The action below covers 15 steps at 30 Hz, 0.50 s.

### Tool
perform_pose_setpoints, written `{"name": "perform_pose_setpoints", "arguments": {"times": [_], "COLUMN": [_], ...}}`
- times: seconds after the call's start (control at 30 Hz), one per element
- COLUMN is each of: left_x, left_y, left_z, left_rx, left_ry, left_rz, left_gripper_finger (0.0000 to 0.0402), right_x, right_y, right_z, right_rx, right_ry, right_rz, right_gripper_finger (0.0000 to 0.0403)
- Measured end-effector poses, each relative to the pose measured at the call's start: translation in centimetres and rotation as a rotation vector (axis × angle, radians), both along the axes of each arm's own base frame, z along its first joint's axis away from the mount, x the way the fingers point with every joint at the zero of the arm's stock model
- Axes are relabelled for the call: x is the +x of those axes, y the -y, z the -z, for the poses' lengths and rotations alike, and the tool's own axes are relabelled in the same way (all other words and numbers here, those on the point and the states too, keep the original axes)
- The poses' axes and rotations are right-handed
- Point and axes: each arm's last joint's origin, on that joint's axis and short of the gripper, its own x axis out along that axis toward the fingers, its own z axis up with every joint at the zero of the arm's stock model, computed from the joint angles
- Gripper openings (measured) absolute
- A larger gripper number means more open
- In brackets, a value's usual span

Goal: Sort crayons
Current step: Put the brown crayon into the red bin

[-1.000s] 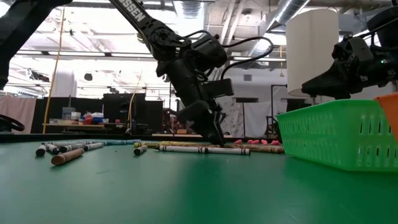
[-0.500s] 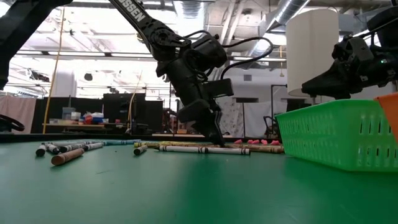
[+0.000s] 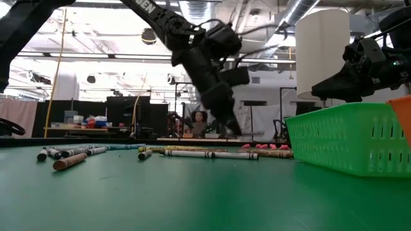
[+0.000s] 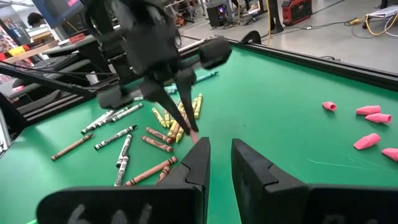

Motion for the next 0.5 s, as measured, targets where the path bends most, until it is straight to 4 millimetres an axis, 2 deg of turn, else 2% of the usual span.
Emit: {"name": "perform_pose_setpoints", "arguments": {"times": [0.23,0.37,0.5], "left_x": [-0.1,-0.2,0.4], "left_y": [1.7,4.2,7.3], "left_z": [-5.1,-7.5,-8.6], "left_rx": [-0.009,-0.018,-0.010], "left_ry": [0.110,0.207,0.314], "left_rz": [0.041,0.108,0.184], "left_gripper_finger": [0.0000,0.0000,0.0000], "right_x": [0.0,0.0,0.0], "right_y": [0.0,0.0,0.1], "right_z": [0.0,0.0,0.0], "right_rx": [-0.001,-0.001,-0.004], "right_ry": [0.001,0.002,0.004], "right_rz": [0.001,0.004,0.018], "right_gripper_finger": [0.0068,0.0068,0.0068]}}
